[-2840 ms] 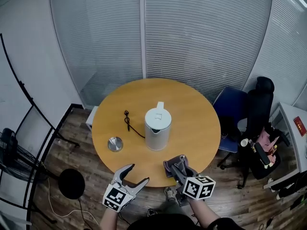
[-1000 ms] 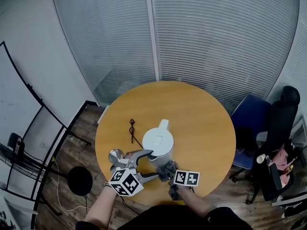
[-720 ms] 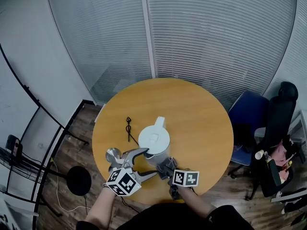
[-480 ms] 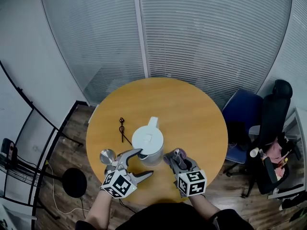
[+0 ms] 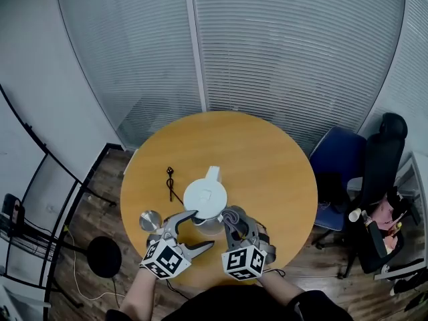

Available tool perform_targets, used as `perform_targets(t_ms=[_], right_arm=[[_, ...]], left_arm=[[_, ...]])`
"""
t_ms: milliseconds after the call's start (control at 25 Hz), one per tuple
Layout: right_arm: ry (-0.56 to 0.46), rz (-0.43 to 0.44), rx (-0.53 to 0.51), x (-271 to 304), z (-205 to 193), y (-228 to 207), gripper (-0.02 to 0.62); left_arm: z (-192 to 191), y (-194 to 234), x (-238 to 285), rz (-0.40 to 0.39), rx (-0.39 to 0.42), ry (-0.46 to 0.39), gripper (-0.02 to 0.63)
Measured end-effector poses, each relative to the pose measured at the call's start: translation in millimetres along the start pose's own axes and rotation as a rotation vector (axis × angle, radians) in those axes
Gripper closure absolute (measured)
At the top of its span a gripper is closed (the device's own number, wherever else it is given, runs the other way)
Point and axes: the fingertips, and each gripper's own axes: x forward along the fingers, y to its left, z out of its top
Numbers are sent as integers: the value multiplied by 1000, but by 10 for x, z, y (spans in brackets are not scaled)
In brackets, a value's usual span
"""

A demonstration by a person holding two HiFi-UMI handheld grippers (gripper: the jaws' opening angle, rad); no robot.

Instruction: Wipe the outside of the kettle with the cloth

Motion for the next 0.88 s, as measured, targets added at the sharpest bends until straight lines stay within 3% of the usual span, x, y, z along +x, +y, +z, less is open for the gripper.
perform_targets(t_ms=[440, 600, 720, 880], right_arm=[[254, 199, -186, 579, -1076, 756, 479], [268, 233, -226, 641, -1237, 939, 479], [255, 243, -99, 565, -1196, 804, 479], [187, 147, 168, 390, -999, 168, 479]], left_arm=[[20, 12, 5, 32, -50, -30, 216], [28, 23, 5, 32, -54, -32, 215], [28, 20, -7, 38, -71, -40, 216], [28, 24, -4, 47, -85, -53, 216]])
